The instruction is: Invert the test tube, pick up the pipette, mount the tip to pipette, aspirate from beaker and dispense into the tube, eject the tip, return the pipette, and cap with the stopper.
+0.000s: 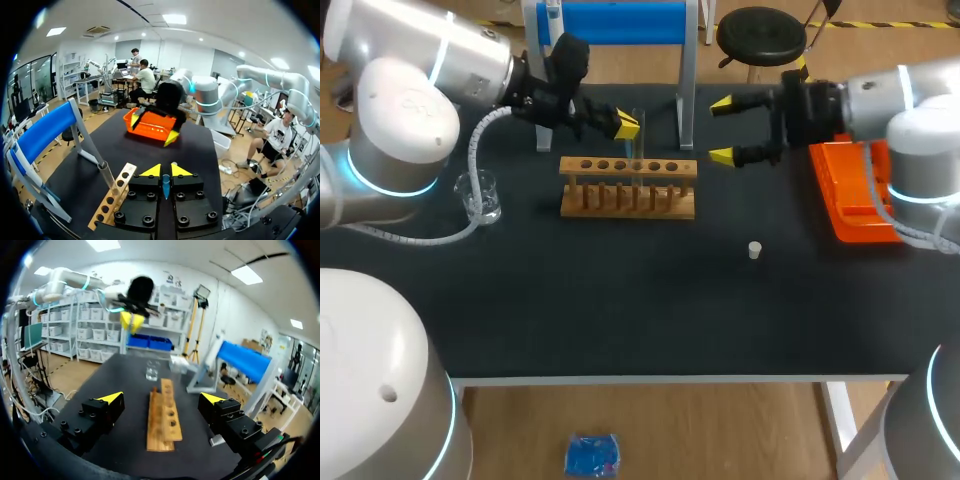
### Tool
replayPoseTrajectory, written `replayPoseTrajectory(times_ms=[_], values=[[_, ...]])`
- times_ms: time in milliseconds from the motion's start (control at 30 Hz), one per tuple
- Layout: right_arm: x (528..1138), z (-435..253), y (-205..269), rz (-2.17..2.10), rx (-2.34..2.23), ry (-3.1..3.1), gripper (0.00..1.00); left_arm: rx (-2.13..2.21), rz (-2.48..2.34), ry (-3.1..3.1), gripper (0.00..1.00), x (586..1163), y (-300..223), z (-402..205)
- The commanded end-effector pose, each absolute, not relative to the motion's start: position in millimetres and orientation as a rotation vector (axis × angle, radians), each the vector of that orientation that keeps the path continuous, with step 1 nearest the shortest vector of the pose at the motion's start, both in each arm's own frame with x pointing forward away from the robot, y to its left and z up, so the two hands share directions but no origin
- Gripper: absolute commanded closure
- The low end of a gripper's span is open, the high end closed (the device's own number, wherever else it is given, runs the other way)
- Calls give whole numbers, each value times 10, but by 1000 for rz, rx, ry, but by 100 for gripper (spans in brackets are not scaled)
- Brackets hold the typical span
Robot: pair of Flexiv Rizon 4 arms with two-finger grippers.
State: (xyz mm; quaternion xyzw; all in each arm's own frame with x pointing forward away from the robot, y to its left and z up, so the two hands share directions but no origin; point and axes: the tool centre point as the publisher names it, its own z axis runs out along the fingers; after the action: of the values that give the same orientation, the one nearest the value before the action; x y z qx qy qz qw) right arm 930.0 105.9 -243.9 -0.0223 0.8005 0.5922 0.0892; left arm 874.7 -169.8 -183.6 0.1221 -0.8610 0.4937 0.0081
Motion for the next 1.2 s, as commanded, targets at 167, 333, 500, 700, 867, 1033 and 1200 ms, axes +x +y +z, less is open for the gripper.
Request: replayPoseTrajectory(times_ms=[167,333,500,700,867,1033,1200], values=[[8589,-2073,556,1818,-130,2300,0,377,1541,-2689,100,8760,-1694,-1838],[8342,-1951,580,1900,-151,2290,0,377,1541,-2689,100,8760,-1694,-1838],[8162,-2005,755,1924,-153,2354,0,377,1541,-2689,100,8760,-1694,-1838],[8056,-1993,1033,1959,-145,2381,0,377,1541,-2689,100,8760,-1694,-1838],[8101,-1998,1314,1976,-121,2365,0,377,1541,-2689,100,8760,-1694,-1838],[8197,-2075,1616,1985,-110,2373,0,377,1541,-2689,100,8760,-1694,-1838],[8283,-2102,1910,1992,-104,2391,0,377,1541,-2689,100,8760,-1694,-1838]])
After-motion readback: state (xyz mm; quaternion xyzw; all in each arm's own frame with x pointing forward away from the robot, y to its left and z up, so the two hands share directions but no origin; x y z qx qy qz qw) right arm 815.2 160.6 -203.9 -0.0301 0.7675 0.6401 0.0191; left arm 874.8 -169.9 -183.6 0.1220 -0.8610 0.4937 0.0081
